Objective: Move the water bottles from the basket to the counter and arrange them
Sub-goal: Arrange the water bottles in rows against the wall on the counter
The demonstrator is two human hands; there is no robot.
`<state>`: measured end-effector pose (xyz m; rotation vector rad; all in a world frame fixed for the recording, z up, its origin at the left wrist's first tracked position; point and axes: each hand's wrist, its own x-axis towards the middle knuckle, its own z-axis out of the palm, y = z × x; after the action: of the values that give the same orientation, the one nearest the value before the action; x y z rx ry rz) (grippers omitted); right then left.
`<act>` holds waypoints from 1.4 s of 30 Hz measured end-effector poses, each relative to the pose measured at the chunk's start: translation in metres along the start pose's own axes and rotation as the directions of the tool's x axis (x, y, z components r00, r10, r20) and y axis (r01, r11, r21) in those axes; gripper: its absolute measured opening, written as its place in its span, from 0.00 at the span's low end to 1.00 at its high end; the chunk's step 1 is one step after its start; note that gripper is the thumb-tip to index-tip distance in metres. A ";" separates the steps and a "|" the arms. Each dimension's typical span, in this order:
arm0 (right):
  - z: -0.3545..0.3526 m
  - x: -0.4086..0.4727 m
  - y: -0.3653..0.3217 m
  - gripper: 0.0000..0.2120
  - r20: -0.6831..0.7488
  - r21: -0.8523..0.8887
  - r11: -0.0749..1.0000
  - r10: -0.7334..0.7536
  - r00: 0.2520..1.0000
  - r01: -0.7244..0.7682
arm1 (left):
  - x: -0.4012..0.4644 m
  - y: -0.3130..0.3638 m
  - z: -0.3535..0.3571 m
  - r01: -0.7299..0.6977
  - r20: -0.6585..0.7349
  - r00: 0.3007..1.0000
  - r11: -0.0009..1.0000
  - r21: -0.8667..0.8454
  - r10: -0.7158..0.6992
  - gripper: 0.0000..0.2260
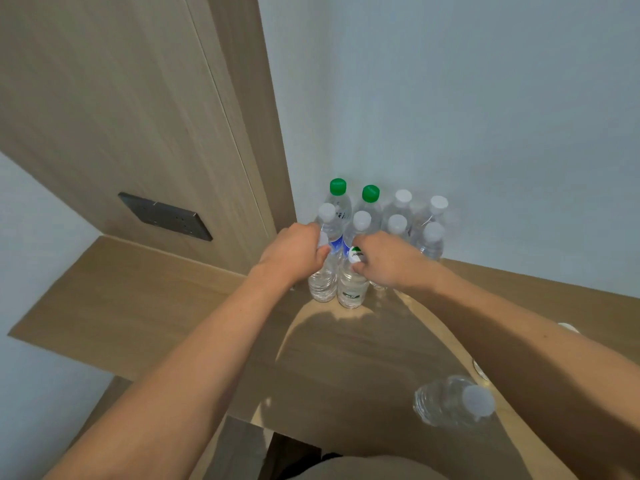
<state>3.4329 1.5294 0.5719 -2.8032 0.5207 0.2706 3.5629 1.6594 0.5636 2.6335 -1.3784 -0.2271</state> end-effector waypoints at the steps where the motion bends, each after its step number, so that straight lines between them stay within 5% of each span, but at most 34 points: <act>1: 0.000 0.001 0.000 0.07 -0.003 0.003 1.000 0.004 1.000 -0.004 | 0.002 -0.001 0.001 0.000 0.005 1.000 1.000 0.004 0.000 0.13; 22: 0.017 0.002 0.005 0.15 -0.076 0.137 0.990 0.038 0.996 -0.027 | -0.002 0.007 0.011 0.069 -0.030 0.997 0.991 -0.113 -0.072 0.15; 26: 0.002 -0.021 0.013 0.23 -0.110 0.212 0.977 0.030 0.993 -0.006 | -0.023 0.015 0.005 0.134 -0.138 0.977 0.970 -0.203 -0.164 0.13; 30: -0.017 -0.053 0.041 0.20 -0.184 0.149 0.988 0.065 0.981 -0.037 | -0.048 0.047 -0.007 0.136 -0.269 0.942 0.960 -0.243 -0.201 0.11; 33: -0.027 -0.082 0.071 0.17 -0.277 0.128 0.980 0.180 0.944 -0.149 | -0.060 0.089 -0.013 0.177 -0.202 0.951 0.949 -0.262 -0.234 0.09; 42: -0.025 -0.171 0.141 0.21 -0.237 0.045 0.938 0.345 0.908 -0.344 | -0.091 0.200 -0.005 -0.034 0.057 0.997 0.989 -0.143 0.043 0.18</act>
<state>3.2267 1.4506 0.6015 -2.7419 1.0762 -0.0058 3.3521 1.6223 0.6158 2.5008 -1.3753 -0.3868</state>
